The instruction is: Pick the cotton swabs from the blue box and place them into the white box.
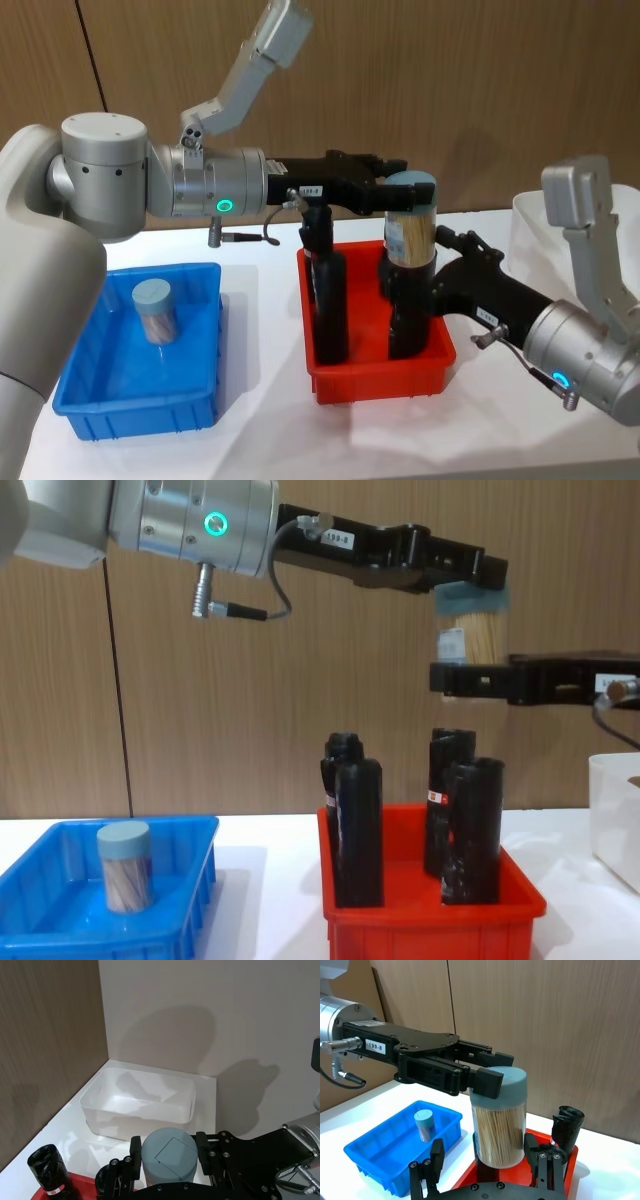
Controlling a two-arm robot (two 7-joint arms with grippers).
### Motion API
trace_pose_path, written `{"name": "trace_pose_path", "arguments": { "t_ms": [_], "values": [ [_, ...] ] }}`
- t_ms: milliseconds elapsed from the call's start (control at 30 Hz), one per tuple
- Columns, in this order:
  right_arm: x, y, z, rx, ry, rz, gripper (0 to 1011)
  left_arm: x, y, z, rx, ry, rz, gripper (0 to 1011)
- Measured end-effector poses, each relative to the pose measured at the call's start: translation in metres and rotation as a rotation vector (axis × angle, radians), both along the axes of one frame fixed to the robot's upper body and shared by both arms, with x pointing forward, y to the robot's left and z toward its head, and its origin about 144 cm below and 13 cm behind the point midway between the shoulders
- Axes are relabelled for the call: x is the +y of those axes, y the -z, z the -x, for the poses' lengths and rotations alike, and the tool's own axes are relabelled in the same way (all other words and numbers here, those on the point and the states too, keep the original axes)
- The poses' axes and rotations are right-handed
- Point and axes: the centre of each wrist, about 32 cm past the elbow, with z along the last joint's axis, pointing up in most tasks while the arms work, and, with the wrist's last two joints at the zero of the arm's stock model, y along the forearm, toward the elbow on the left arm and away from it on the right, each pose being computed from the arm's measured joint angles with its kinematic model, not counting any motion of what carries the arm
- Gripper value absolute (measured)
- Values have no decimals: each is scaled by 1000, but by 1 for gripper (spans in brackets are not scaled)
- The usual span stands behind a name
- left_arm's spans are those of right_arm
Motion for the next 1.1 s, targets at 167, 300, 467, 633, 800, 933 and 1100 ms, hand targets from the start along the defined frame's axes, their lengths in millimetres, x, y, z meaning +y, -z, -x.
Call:
{"name": "trace_pose_path", "arguments": {
  "t_ms": [167, 300, 467, 633, 800, 933, 1100],
  "values": [
    [1, 0, -4, -8, 6, 7, 1001, 0, 0, 0, 0, 0, 0, 666],
    [2, 0, -8, -15, 13, 14, 1001, 0, 0, 0, 0, 0, 0, 666],
    [3, -1, -12, -21, 19, 18, 1001, 0, 0, 0, 0, 0, 0, 666],
    [4, -1, -16, -22, 24, 23, 1001, 0, 0, 0, 0, 0, 0, 666],
    [5, -1, -21, -24, 29, 26, 1002, 0, 0, 0, 0, 0, 0, 666],
    [6, -1, -25, -24, 33, 24, 1001, 0, 0, 0, 0, 0, 0, 666],
    [6, -1, -27, -26, 38, 22, 1001, 0, 0, 0, 0, 0, 0, 666]
  ]
}}
